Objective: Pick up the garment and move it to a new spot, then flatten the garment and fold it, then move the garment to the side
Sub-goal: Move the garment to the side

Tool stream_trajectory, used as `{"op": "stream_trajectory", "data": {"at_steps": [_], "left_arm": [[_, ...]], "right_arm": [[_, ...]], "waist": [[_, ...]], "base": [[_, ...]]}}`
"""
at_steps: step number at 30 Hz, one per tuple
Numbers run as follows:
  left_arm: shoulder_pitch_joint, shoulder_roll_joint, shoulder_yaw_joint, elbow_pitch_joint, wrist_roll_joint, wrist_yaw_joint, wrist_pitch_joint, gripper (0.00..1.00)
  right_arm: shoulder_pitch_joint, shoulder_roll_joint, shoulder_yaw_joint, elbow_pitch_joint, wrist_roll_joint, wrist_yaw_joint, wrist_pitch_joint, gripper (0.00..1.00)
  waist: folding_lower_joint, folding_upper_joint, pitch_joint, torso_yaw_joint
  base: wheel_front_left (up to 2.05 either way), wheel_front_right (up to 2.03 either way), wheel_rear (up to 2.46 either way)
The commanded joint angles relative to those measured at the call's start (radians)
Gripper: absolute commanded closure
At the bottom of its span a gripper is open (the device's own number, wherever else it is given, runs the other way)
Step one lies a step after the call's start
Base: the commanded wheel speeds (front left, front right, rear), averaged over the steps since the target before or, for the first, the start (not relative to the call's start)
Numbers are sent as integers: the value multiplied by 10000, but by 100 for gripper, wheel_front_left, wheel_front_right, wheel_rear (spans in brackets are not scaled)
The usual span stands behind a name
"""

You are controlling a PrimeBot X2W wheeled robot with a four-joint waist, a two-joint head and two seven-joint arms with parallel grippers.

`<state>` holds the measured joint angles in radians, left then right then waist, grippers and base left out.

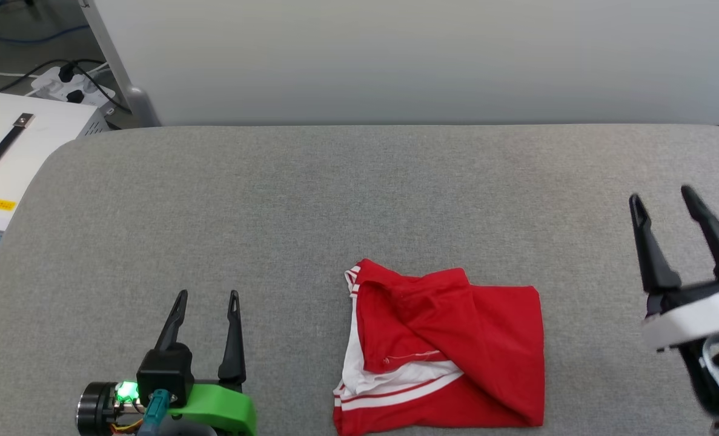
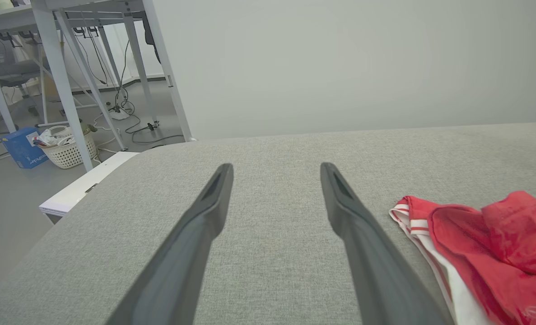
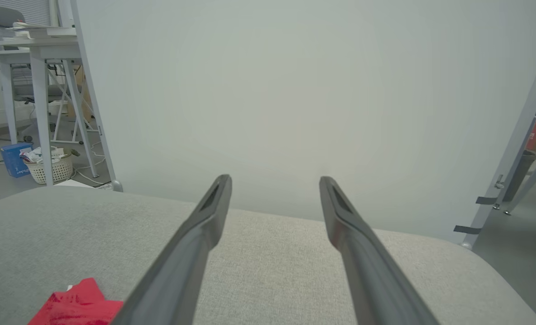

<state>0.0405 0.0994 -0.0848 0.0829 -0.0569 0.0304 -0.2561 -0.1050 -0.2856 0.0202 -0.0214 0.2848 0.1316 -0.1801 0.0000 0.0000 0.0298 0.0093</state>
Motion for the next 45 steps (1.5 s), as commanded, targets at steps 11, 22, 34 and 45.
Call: {"op": "stream_trajectory", "data": {"at_steps": [11,22,34,45], "left_arm": [[-450,-59,12,-106,49,-32,-57,0],[-993,-201,-165,-129,81,-76,-57,0],[-1494,-289,-291,-74,131,-109,-57,0],[-1672,-342,-312,118,120,-105,-57,0]], "right_arm": [[-1921,-2261,1427,-355,3509,-9,5924,0],[-893,-2336,1588,480,6087,-9,9796,0],[-1106,-1448,2568,1782,6622,-9,9343,0],[-1381,-1459,3994,2568,6735,-9,7881,100]], "waist": [[0,0,731,221],[0,0,1493,623],[0,0,2217,951],[0,0,2138,1004]], "base": [[0,0,0],[0,0,0],[0,0,0],[0,0,0]]}}
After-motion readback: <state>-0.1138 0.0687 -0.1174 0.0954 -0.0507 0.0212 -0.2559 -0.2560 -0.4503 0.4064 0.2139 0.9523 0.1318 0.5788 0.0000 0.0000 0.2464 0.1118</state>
